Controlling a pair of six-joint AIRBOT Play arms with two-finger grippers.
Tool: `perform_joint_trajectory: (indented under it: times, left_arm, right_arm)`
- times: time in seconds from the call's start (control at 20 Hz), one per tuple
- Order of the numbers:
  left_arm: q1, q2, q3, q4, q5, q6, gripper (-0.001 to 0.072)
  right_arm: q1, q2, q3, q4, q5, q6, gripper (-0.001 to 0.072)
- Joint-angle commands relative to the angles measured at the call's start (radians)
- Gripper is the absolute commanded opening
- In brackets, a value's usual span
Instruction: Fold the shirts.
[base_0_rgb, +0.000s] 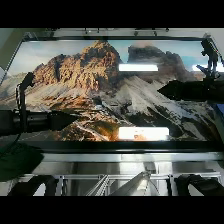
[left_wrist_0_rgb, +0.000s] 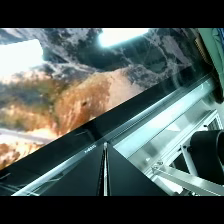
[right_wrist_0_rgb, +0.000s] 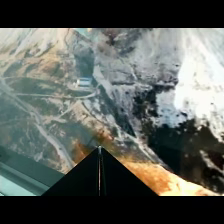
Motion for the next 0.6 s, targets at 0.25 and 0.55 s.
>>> perform_joint_trajectory:
  times: [0.25,0.55]
  left_arm:
    - [0.031,0.001,0.002,0.001,0.041,-0.101,0.0028]
    - [0.427,0.001,0.114,0.425,0.303,-0.308,0.0713]
  right_arm:
    - [0.001,-0.001,0.000,0.000,0.000,0.000,0.0022]
    - [0.001,-0.001,0.000,0.000,0.000,0.000,0.0022]
